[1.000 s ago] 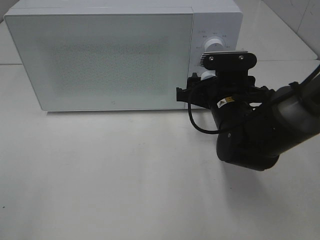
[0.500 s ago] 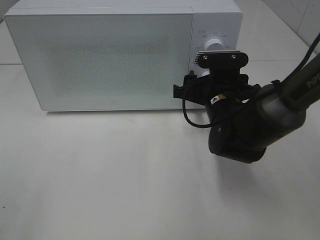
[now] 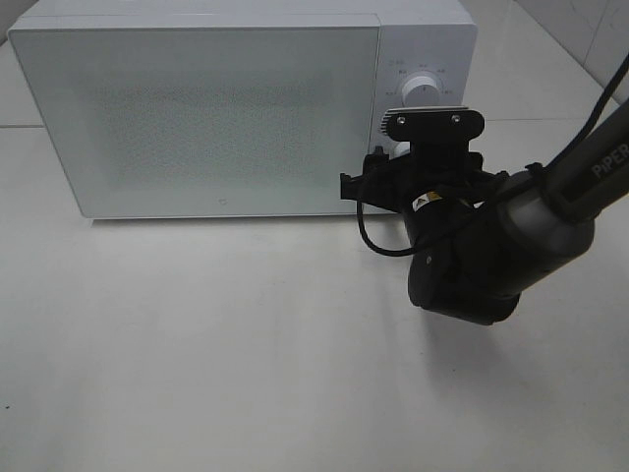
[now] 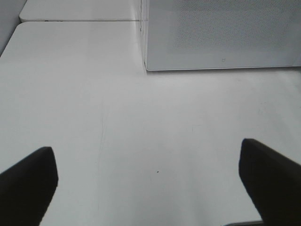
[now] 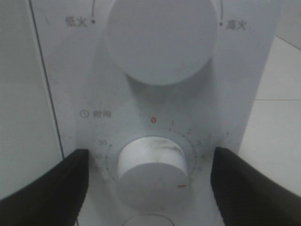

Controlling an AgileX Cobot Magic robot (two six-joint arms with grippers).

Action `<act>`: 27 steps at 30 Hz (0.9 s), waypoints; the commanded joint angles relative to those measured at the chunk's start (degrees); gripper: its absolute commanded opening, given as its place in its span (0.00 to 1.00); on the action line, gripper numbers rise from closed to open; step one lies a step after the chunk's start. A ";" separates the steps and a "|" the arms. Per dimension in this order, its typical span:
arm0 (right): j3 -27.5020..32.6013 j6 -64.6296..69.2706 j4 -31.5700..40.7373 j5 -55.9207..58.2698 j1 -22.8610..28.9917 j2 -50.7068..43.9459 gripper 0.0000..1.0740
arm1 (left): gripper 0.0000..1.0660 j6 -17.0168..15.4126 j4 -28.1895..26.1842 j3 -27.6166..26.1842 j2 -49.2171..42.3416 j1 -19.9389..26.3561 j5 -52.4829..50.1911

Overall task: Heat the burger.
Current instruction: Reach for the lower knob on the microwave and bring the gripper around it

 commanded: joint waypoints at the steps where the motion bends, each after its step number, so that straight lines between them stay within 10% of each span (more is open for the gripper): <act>1: -0.63 0.17 0.11 -5.67 -0.29 -0.06 0.60 | 0.94 0.00 -0.29 0.06 -1.43 0.29 -0.29; 12: -0.63 0.17 0.11 -6.65 -0.29 -0.06 0.10 | 0.94 0.00 -0.29 0.06 -1.43 0.29 -0.29; 27: -0.63 0.40 0.00 -7.33 -0.29 -0.06 0.10 | 0.94 0.00 -0.29 0.06 -1.43 0.29 -0.29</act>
